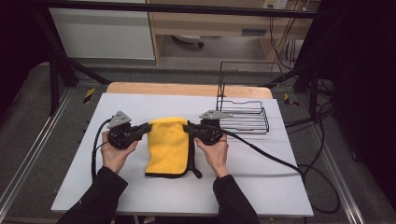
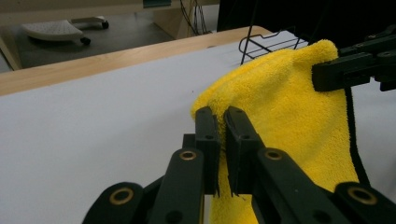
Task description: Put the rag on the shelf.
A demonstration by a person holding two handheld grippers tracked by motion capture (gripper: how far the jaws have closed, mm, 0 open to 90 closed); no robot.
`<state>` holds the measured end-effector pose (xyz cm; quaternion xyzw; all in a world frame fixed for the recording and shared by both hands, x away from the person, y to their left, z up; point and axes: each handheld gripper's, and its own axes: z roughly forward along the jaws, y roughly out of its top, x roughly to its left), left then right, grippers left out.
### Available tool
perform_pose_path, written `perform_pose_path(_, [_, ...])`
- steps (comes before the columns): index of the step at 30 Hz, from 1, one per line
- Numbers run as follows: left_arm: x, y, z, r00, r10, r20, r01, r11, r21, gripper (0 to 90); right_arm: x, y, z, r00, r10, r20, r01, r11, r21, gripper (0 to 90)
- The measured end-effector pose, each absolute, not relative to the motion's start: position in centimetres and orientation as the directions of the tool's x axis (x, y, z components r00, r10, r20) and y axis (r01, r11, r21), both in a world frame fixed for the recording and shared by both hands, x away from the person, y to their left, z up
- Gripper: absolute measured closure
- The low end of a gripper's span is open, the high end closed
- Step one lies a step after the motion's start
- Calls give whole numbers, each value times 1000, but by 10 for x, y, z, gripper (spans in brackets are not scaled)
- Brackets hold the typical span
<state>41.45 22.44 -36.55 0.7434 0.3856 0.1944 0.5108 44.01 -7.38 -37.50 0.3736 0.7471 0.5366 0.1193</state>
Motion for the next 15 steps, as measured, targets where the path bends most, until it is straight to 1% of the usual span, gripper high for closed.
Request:
perform_pose_path(4, [407,223,-357,630,771,-90,346,-175,922,846,432,-78,-366,-701,683,207,401,136,906,787])
perform_pose_path(8, [402,219,-352,640,762,-97,332,-160,930,846,424,-84,-357,-707,681,192,372,127,919,788])
perform_pose_path(15, [395,208,-336,657,749,-82,287,-147,947,846,413,-96,-340,-709,687,160,323,115,939,790])
